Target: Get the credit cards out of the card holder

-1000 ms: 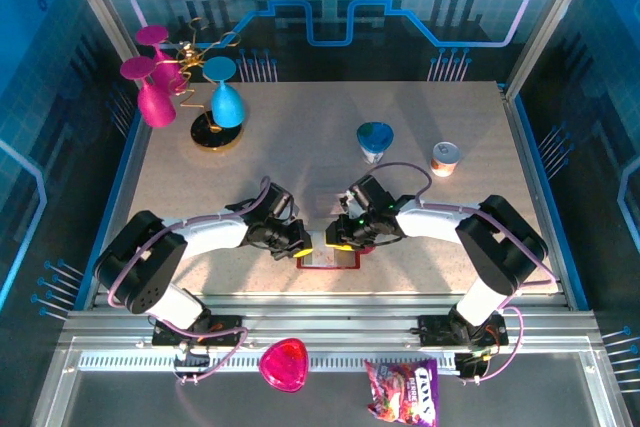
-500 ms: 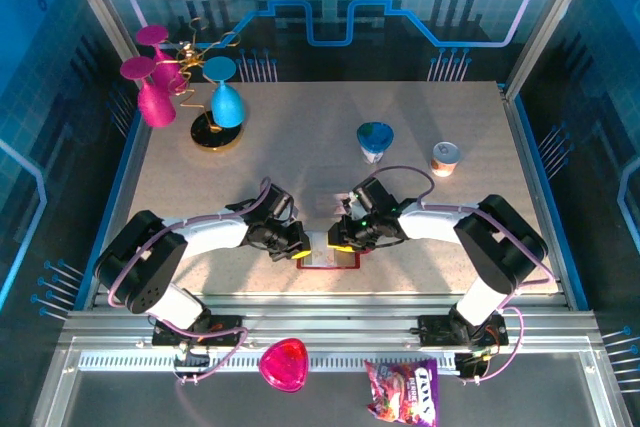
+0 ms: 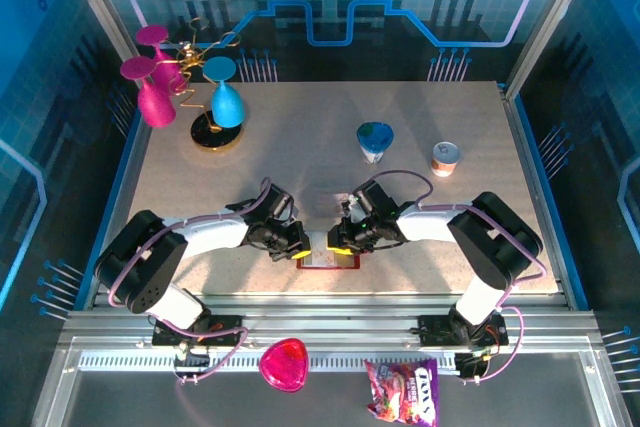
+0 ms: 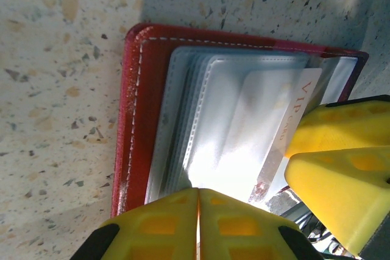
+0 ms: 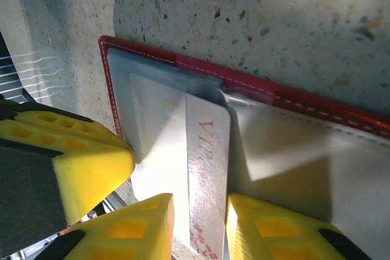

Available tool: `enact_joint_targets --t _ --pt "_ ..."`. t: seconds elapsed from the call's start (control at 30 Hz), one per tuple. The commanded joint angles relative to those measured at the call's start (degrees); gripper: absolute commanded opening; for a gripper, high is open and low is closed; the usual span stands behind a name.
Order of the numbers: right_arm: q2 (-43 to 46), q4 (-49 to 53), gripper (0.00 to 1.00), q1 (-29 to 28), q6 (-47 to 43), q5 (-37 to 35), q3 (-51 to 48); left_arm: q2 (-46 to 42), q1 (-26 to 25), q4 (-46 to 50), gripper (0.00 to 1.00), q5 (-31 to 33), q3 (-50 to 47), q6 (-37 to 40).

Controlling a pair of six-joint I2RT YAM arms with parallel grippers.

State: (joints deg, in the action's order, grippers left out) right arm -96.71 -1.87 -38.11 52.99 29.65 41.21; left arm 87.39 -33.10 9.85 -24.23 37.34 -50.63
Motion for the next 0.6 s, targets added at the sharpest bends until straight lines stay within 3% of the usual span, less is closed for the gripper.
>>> enact_joint_targets --t 0.0,0.57 --pt "-0.66 -1.7 0.26 0.67 0.87 1.51 -0.89 1.02 0.4 1.68 0.08 0.58 0.09 0.73" --pt "0.49 -1.47 0.1 1.11 0.49 1.44 -1.31 1.11 0.37 1.87 0.08 0.51 0.1 0.89"
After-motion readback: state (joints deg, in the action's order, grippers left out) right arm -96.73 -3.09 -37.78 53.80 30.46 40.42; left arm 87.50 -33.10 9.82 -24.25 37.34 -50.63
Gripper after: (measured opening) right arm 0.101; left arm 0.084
